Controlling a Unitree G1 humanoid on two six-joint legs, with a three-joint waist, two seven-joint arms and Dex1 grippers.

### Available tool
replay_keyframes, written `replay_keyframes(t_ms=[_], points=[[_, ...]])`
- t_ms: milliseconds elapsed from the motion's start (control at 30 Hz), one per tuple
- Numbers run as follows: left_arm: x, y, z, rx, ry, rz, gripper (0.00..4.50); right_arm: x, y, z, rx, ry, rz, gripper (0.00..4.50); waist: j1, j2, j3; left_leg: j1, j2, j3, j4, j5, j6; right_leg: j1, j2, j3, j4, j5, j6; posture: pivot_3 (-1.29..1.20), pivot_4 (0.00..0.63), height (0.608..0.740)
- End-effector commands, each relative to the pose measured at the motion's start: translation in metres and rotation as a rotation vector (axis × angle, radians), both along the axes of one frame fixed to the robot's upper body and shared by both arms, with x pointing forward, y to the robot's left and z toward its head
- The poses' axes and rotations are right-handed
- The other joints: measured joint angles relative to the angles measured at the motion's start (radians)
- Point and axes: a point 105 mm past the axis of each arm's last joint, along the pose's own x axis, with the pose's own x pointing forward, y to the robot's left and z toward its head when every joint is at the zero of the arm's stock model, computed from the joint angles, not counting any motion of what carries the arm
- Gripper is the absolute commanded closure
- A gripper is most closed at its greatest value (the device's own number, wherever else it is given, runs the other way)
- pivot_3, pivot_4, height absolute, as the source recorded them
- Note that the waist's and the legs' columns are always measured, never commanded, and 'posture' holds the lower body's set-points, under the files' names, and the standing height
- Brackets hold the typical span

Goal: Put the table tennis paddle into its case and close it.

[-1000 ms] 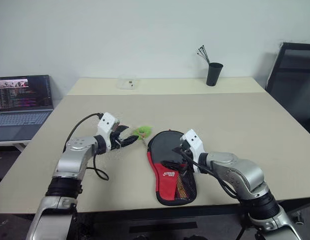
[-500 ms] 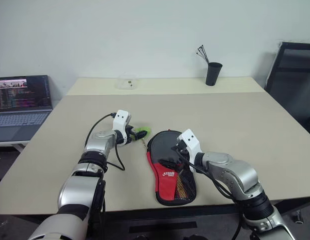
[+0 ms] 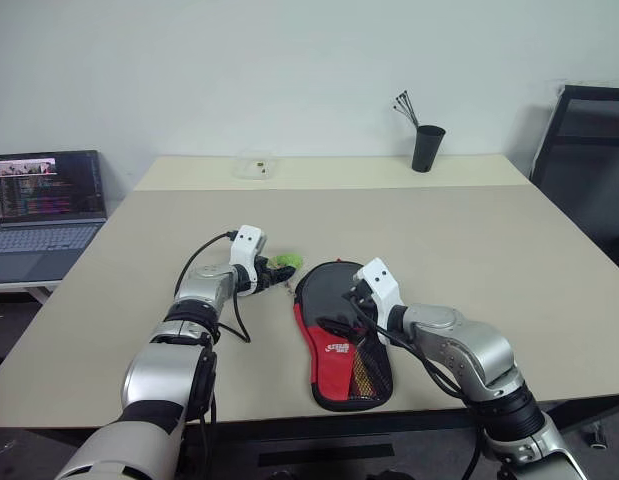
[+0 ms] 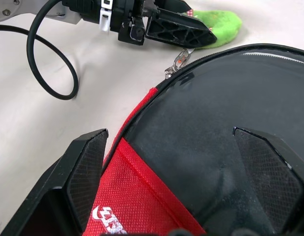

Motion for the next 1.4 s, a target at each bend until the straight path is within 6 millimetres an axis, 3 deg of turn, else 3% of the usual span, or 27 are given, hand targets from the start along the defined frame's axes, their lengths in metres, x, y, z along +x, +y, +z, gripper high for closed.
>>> replay_keyframes(t_ms=[33,133,267,467,633,800,933,1133,1400], points=[[-0.001,-0.002,-0.004,-0.012,0.017,-0.004,2.27,0.005,0.003,0.024,0.068,-0.088,-0.008,0.0,0.0,0.0,0.0,0.0,0.0,0.0,0.0,0.0,0.0,0.0,0.0,0.0,0.0,0.0,0.0,0.0,0.15,0.74],[-0.002,-0.001,-0.005,-0.017,0.016,-0.001,3.28,0.013,0.006,0.028,0.087,-0.103,-0.029,0.0,0.0,0.0,0.0,0.0,0.0,0.0,0.0,0.0,0.0,0.0,0.0,0.0,0.001,0.0,0.0,0.0,0.15,0.74],[-0.003,0.001,-0.005,-0.021,0.014,-0.002,4.45,0.017,0.012,0.016,0.05,-0.091,-0.015,0.0,0.0,-0.002,-0.001,0.001,0.0,0.0,0.001,0.0,0.0,0.0,0.0,0.0,0.002,0.0,0.0,0.0,0.15,0.74],[-0.004,0.004,-0.004,0.0,0.009,-0.016,4.49,0.024,0.02,-0.025,-0.046,0.021,-0.028,0.0,-0.004,-0.003,-0.002,0.001,0.0,0.001,0.001,0.0,0.0,0.0,0.0,0.001,0.003,0.0,0.0,0.0,0.15,0.74],[-0.001,-0.001,0.008,0.055,-0.03,-0.066,4.49,0.027,0.005,-0.054,-0.145,0.079,-0.087,0.0,-0.01,-0.007,-0.006,0.002,0.0,0.001,0.001,0.0,0.0,0.0,0.0,0.001,0.006,0.0,0.0,0.0,0.15,0.74],[0.008,-0.006,0.027,0.154,-0.133,-0.082,4.49,0.026,-0.005,-0.061,-0.185,0.078,-0.106,0.0,-0.008,-0.012,-0.011,0.003,0.0,0.001,0.002,0.0,0.0,0.0,-0.001,0.001,0.007,0.0,0.0,0.0,0.15,0.74],[0.02,-0.022,0.054,0.2,-0.251,-0.064,4.49,0.023,-0.015,-0.071,-0.226,0.08,-0.126,0.0,0.0,-0.014,-0.012,0.003,0.0,0.001,0.003,0.0,0.0,0.0,-0.002,0.001,0.008,0.0,0.0,0.0,0.15,0.74],[0.028,-0.051,0.079,0.277,-0.381,-0.081,4.49,0.018,-0.021,-0.075,-0.236,0.089,-0.134,0.0,0.012,-0.014,-0.013,0.003,0.0,0.002,0.004,0.0,0.0,0.0,-0.002,0.001,0.008,0.0,0.0,0.0,0.15,0.74],[0.03,-0.087,0.082,0.403,-0.47,-0.127,4.49,0.012,-0.028,-0.083,-0.246,0.117,-0.146,0.0,0.016,-0.014,-0.013,0.003,0.0,0.002,0.004,0.0,0.0,0.0,-0.001,0.001,0.008,0.0,0.0,0.0,0.15,0.74]])
